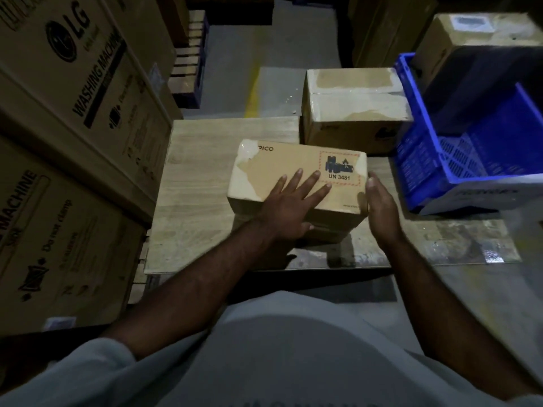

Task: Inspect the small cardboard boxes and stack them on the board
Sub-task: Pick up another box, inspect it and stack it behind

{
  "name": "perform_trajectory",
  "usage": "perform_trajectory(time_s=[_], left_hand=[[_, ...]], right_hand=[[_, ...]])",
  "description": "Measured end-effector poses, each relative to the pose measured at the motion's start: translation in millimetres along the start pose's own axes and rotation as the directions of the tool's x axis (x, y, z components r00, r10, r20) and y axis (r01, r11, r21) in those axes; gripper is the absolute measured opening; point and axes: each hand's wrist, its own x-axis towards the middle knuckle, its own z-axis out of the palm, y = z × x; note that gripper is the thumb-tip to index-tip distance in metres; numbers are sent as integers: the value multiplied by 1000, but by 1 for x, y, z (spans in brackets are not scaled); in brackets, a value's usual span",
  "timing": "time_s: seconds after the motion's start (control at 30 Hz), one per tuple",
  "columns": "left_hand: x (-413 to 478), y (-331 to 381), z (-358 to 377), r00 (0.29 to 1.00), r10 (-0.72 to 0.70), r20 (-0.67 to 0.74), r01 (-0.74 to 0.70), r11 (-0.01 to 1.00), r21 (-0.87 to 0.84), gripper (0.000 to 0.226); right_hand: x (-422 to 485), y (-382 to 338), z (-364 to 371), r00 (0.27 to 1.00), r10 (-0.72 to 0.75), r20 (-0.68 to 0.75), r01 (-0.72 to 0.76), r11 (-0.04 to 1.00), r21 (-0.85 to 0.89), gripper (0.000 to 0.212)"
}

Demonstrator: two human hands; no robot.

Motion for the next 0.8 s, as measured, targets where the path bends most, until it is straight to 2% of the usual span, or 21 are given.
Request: perform_trajectory(time_s=[0.03, 0.07, 0.13, 0.17, 0.27, 0.33, 0.4, 0.53, 0.7, 0.8], left_hand=[[-3, -1, -2, 999, -25, -23, 25, 1000, -16, 102], [-6, -4, -3, 997, -59, -53, 58, 998, -20, 103], [-18, -13, -2, 985, -140, -102, 138, 990, -25, 105], [-24, -19, -1, 976, -187, -114, 186, 982, -27, 105], [-39, -35, 4, 937, -332, -108, 329, 943, -48, 107], [-46, -44, 11, 918, -387, -92, 383, 922, -55, 109], [-51, -47, 21, 919, -382, -94, 381, 924, -29, 115], [-52, -47, 29, 915, -382, -127, 379, 924, -45, 119], [-51, -48, 26, 917, -379, -127, 373, 925, -71, 118], [-51, -46, 20, 905, -399, -148, 382, 915, -131, 114]], right_hand=[[-7, -3, 2, 994, -113, -7, 110, 979, -170, 46], [-14, -3, 5, 979, -202, 12, 192, 914, -356, 50], [-28, 2, 15, 953, -279, 120, 289, 706, -647, 67], [-33, 6, 19, 937, -295, 188, 335, 606, -721, 72], [-37, 18, 25, 899, -319, 301, 415, 396, -819, 75], [-34, 20, 27, 900, -325, 290, 395, 329, -858, 79], [-35, 21, 30, 905, -322, 277, 369, 273, -888, 85], [-38, 26, 34, 897, -351, 269, 359, 223, -906, 91], [-36, 31, 36, 876, -439, 200, 359, 318, -877, 81], [-35, 33, 38, 867, -459, 192, 366, 328, -871, 81]])
